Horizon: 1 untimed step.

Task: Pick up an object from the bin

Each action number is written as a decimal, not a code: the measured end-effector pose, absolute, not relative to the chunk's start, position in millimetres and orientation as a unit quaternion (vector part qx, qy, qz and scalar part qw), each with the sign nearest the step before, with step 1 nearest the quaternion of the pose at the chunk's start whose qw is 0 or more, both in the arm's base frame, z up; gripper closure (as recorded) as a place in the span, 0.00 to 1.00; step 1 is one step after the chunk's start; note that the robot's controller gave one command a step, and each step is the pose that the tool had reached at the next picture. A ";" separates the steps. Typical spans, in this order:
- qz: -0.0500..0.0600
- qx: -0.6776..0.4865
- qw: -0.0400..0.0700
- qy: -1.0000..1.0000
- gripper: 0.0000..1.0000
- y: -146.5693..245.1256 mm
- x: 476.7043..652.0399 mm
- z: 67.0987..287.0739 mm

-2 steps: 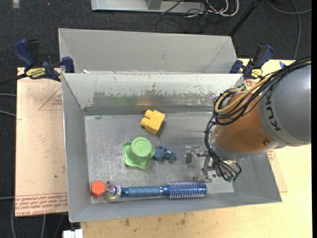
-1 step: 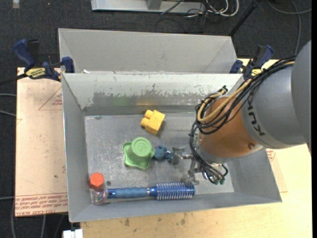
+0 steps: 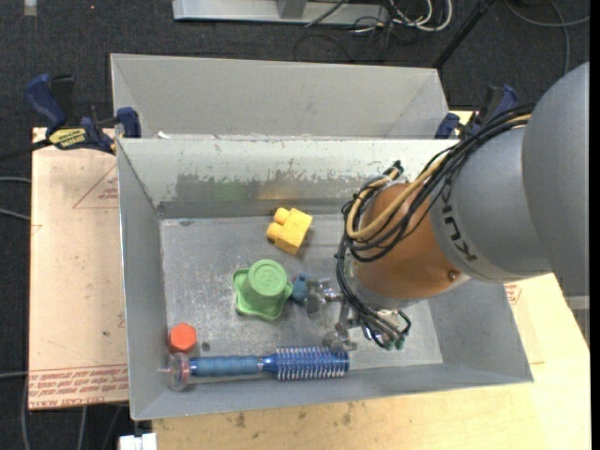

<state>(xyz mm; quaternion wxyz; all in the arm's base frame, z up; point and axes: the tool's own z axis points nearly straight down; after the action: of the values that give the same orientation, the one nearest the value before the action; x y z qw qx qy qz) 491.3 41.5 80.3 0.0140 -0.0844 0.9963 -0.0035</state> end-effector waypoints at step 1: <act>0.000 -0.080 0.006 0.997 0.00 38.7 526.8 115.4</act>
Offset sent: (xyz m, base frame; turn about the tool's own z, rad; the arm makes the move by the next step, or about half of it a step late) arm 0.0316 -0.0031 0.0323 0.0083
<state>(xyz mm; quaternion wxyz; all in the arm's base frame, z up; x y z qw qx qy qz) 526.8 38.7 115.4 0.0057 -0.0798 0.9968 0.0001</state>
